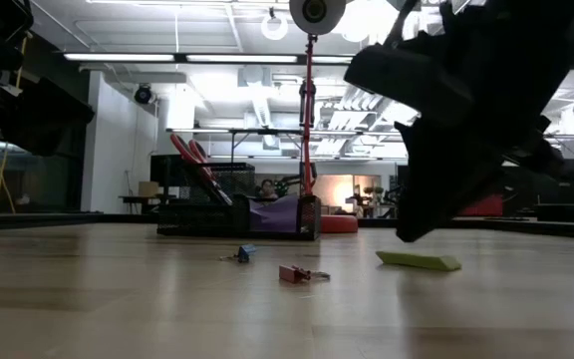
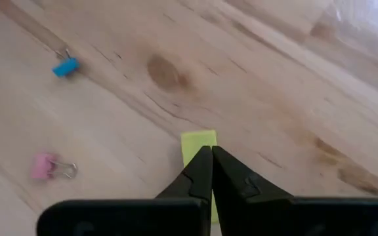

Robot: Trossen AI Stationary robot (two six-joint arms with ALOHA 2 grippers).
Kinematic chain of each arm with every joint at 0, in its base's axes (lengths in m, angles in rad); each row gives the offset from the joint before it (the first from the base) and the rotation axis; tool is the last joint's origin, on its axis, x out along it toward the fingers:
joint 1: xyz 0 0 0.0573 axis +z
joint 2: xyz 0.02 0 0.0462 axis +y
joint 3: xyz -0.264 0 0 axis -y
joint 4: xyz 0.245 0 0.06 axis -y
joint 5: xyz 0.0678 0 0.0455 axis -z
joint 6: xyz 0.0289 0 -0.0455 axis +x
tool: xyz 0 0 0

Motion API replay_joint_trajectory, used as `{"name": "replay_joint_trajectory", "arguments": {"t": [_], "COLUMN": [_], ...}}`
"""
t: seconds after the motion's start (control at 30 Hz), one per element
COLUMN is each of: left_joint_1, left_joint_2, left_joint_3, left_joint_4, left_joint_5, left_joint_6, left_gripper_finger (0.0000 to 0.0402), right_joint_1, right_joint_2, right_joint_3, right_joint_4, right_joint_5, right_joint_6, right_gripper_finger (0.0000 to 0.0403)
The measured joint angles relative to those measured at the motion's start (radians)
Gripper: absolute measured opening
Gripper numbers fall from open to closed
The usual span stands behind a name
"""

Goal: Pick and place office supplies into organizer
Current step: Put the yellow eraser into the desk organizer

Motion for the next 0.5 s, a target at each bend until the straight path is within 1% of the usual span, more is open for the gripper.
{"name": "replay_joint_trajectory", "arguments": {"t": [0.1,0.33,0.5], "left_joint_1": [0.000,0.000,0.000], "left_joint_2": [0.000,0.000,0.000], "left_joint_3": [0.000,0.000,0.000], "left_joint_4": [0.000,0.000,0.000], "left_joint_5": [-0.001,-0.001,-0.001], "left_joint_6": [0.000,0.000,0.000], "left_gripper_finger": [0.0312,0.0312,0.0312], "right_joint_1": [0.000,-0.003,-0.004], "right_joint_2": [0.000,0.000,0.000], "right_joint_3": [0.000,0.000,0.000], "right_joint_4": [0.006,0.015,0.033], "right_joint_5": [0.014,-0.035,-0.057], "right_joint_6": [-0.005,-0.027,-0.031], "right_gripper_finger": [0.0001,0.0002,0.0019]}}
